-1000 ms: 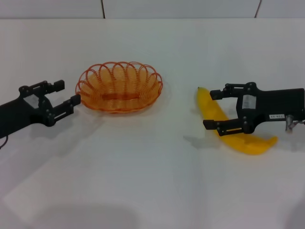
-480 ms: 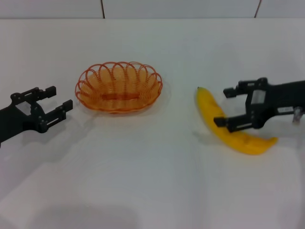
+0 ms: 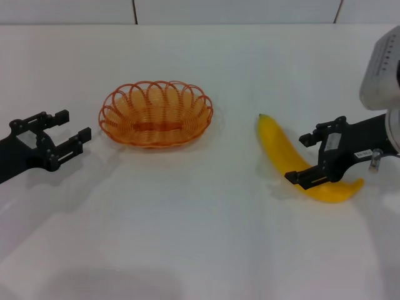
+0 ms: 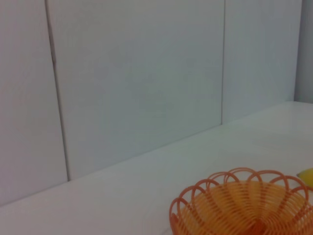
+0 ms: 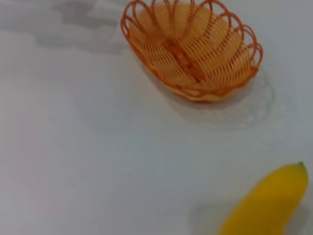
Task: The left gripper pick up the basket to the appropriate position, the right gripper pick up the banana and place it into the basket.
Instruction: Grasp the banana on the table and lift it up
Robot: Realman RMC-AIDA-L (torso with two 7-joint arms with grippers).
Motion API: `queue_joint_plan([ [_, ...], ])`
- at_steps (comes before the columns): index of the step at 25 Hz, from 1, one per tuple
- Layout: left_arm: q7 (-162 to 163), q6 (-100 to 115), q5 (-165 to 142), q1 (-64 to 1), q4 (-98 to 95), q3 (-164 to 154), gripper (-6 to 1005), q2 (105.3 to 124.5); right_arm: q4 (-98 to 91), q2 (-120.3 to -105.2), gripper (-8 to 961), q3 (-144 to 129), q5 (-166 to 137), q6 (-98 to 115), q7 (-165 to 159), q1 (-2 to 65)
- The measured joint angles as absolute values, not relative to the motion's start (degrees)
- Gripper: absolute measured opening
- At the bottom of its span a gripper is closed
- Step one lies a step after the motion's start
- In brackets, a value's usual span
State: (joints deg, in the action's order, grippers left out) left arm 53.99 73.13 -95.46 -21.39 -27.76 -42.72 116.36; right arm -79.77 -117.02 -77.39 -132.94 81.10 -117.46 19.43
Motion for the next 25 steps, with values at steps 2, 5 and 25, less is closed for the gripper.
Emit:
queue_joint_plan([
  [2, 53.98, 73.13, -95.49, -21.45, -27.72, -42.71, 599, 116.36, -79.87, -117.00, 863, -77.94, -134.25, 81.30, -118.46, 19.81],
  [5, 53.97, 73.12, -95.55, -21.55, -27.68, -42.71, 598, 116.36, -79.81, -116.99, 864, -79.40, -136.24, 81.47, -120.16, 20.45],
  [25, 53.96, 72.00, -95.48, -22.22, -27.52, -42.71, 597, 116.39, -73.05, -116.81, 864, -81.70, -141.02, 80.81, -121.73, 25.09],
])
